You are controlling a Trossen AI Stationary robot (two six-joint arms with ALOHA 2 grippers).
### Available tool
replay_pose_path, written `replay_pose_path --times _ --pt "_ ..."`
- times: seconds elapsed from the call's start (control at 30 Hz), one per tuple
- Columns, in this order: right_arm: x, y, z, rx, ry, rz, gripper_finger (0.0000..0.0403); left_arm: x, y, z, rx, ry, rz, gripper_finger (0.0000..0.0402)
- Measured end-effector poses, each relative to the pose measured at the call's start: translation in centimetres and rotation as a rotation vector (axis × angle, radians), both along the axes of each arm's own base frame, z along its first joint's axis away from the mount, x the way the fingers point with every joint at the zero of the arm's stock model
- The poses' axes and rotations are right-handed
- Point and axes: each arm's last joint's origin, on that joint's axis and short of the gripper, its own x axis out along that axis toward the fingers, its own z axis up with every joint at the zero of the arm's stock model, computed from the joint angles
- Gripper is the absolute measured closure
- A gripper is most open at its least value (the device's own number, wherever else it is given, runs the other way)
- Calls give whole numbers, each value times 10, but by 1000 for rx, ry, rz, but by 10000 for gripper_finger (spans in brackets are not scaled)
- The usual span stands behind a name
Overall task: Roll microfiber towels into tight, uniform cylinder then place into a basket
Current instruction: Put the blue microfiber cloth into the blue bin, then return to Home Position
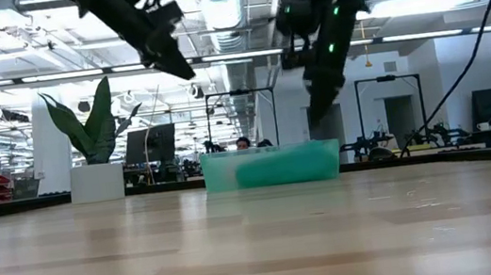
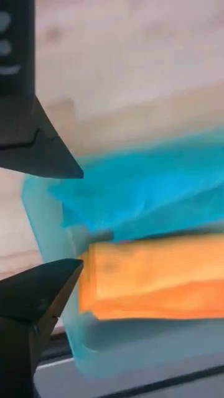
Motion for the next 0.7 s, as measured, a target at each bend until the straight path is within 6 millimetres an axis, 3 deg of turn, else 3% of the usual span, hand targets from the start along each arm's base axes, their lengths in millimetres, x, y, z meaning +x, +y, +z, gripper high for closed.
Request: replay_pose_path --times 0.13,0.23,0.47,0.7 --pt "-10 25 25 60 -90 54 159 -15 -16 9 -87 -71 -72 239" --pt "-25 50 37 109 -165 137 159 -29 -33 1 -119 -113 -103 239" --pt "-71 108 34 138 -413 232 159 -67 -79 -46 -165 -257 -159 255" --pt "-123 139 30 163 -698 318 159 -105 -115 -91 -221 -441 -243 326"
